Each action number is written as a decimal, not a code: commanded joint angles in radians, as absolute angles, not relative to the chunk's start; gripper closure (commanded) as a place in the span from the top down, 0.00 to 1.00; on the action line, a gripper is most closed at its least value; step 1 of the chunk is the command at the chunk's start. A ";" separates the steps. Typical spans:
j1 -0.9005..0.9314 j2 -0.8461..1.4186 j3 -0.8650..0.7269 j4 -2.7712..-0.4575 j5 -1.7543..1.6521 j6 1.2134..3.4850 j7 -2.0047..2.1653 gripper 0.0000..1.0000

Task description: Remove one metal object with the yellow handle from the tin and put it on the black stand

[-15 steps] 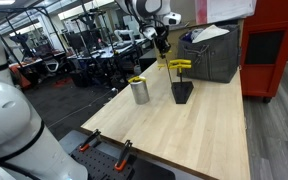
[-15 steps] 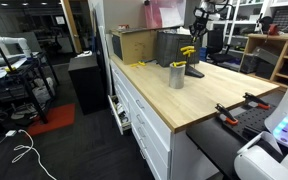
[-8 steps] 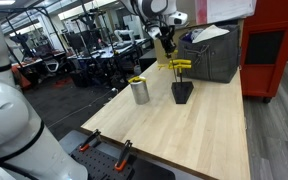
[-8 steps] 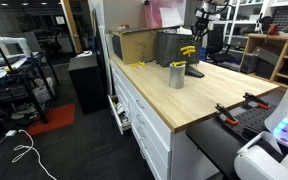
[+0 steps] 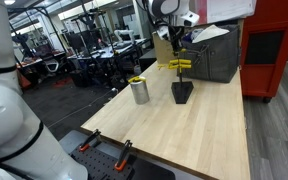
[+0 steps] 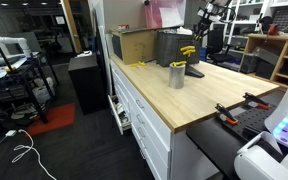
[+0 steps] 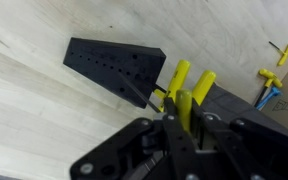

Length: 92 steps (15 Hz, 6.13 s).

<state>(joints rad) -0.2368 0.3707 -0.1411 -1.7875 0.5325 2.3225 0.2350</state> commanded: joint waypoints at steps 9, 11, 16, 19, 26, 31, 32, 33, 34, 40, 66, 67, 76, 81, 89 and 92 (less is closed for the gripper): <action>-0.250 0.427 -0.120 -1.714 0.554 2.332 0.228 0.04; -0.247 0.439 -0.122 -1.707 0.542 2.337 0.232 0.04; -0.255 0.469 -0.121 -1.680 0.533 2.331 0.231 0.04; -0.261 0.487 -0.117 -1.666 0.536 2.318 0.233 0.04; -0.277 0.509 -0.108 -1.644 0.545 2.300 0.226 0.04; -0.284 0.509 -0.093 -1.630 0.559 2.290 0.223 0.04; -0.283 0.509 -0.091 -1.627 0.557 2.289 0.223 0.04; -0.281 0.509 -0.089 -1.624 0.555 2.288 0.223 0.04; -0.281 0.510 -0.087 -1.621 0.554 2.286 0.223 0.04; -0.284 0.503 -0.097 -1.622 0.535 2.234 0.233 0.04; -0.281 0.522 -0.101 -1.624 0.525 2.275 0.228 0.04; -0.280 0.523 -0.101 -1.625 0.524 2.276 0.227 0.04; -0.277 0.541 -0.101 -1.626 0.515 2.297 0.219 0.04; -0.279 0.560 -0.097 -1.616 0.515 2.297 0.220 0.04; -0.277 0.593 -0.097 -1.597 0.507 2.291 0.230 0.04; -0.275 0.597 -0.100 -1.598 0.504 2.285 0.244 0.04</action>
<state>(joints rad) -0.2743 0.5757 -0.0974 -1.6201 0.5241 2.2972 0.2234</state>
